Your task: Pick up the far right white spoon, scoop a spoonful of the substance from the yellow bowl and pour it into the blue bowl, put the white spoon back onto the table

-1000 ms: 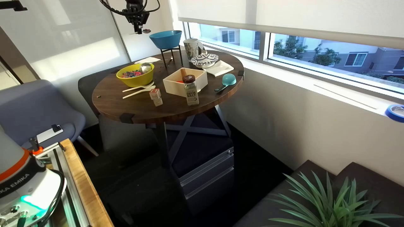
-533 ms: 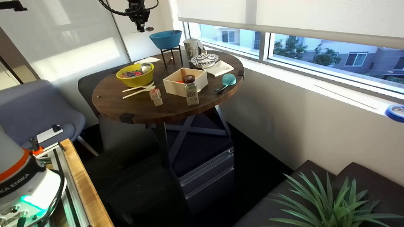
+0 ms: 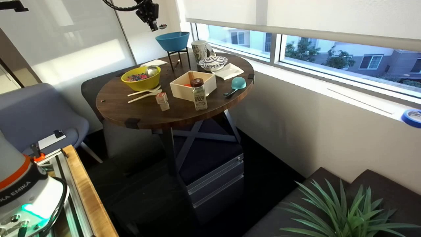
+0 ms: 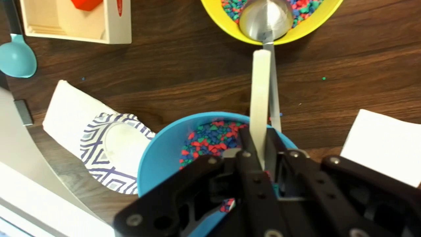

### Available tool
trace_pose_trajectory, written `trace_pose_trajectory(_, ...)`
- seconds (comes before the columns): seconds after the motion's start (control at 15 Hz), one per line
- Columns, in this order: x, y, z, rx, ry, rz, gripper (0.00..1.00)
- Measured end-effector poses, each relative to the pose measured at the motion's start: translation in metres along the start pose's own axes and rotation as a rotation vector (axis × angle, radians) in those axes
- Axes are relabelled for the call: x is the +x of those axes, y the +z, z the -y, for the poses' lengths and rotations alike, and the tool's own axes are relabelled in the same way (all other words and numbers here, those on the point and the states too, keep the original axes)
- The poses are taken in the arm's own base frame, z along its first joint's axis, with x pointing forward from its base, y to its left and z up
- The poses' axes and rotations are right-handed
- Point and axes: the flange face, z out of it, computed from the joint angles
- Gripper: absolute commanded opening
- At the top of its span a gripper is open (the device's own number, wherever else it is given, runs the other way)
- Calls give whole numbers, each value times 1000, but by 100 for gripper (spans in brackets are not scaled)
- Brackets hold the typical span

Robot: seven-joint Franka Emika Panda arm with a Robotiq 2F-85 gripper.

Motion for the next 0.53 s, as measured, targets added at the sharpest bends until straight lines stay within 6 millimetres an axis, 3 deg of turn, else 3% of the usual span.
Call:
trace_pose_trajectory(0.27, 9, 15, 8, -147, -9, -25, 3)
trace_pose_trajectory(0.53, 11, 9, 22, -317, -36, -77, 3)
